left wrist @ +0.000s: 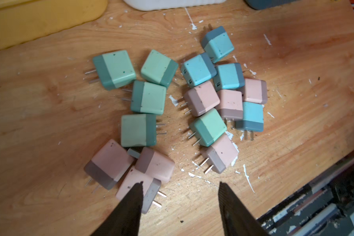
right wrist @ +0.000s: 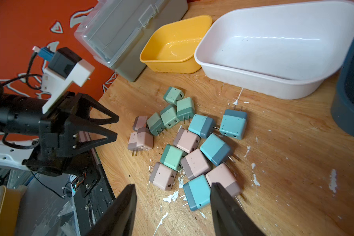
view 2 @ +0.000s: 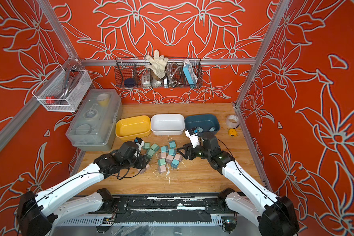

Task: Place the plugs by color into the storage box
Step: Pick up the plug from the center of the board.

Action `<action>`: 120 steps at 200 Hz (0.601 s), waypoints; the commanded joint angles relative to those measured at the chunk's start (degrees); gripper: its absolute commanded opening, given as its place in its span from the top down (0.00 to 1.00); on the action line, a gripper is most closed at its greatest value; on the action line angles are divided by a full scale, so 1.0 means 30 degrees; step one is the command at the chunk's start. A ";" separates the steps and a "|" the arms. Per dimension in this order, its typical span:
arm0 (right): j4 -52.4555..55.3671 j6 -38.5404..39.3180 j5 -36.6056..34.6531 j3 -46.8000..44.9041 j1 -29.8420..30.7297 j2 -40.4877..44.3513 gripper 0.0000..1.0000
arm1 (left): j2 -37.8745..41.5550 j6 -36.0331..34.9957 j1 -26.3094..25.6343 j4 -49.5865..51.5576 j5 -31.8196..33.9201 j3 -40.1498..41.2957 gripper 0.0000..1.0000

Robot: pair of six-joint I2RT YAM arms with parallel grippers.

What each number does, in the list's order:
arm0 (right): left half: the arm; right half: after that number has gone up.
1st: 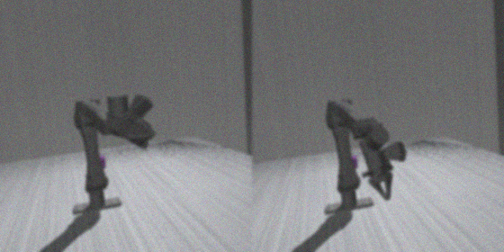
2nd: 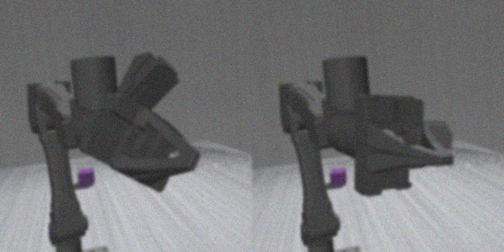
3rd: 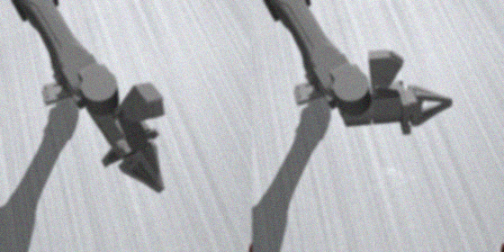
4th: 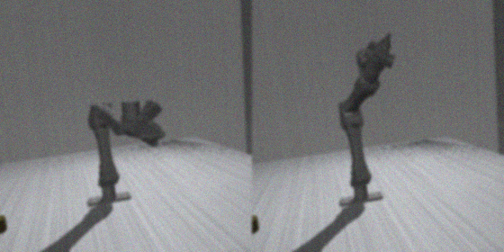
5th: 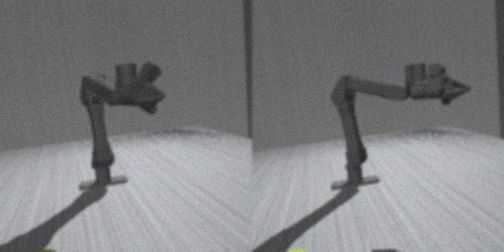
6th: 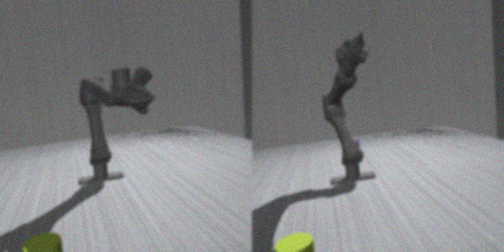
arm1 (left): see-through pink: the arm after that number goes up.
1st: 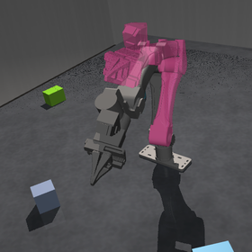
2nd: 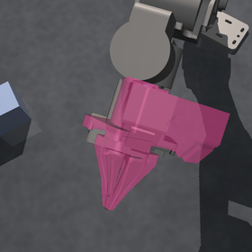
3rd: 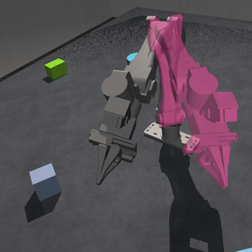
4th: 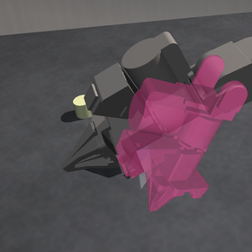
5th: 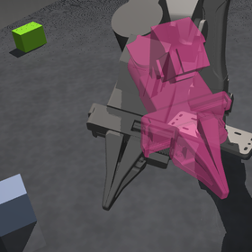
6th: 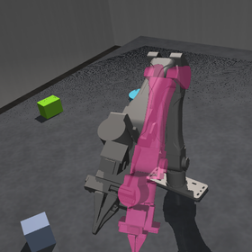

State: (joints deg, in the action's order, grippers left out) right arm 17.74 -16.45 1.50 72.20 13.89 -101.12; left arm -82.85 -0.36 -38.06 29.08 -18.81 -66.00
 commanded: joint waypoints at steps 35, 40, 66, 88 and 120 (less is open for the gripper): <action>-0.0304 -0.0729 0.1668 -0.2653 0.0409 0.5086 0.27 | 0.0355 0.0208 -0.0120 0.0180 -0.0248 -0.0413 0.32; -0.0366 -0.0700 0.2076 -0.2930 0.0409 0.5471 0.28 | 0.0412 0.0186 -0.0117 0.0194 -0.0174 -0.0398 0.31; -0.1105 -0.0743 0.4719 -0.4586 0.0428 0.7473 0.30 | 0.0615 0.0150 -0.0117 0.0450 0.0327 -0.0471 0.32; -0.1670 -0.1162 0.7053 -0.5888 0.0561 0.8911 0.32 | 0.0846 0.0833 -0.0117 0.0560 0.0690 -0.0483 0.32; -0.2055 -0.0929 0.9222 -0.8100 0.1493 1.1274 0.34 | 0.1903 0.2924 -0.0118 0.0414 0.1058 0.0663 0.33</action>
State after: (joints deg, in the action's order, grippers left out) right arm 13.13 -19.05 21.06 51.70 16.23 -72.12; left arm -81.10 3.20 -38.06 29.93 -17.52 -65.91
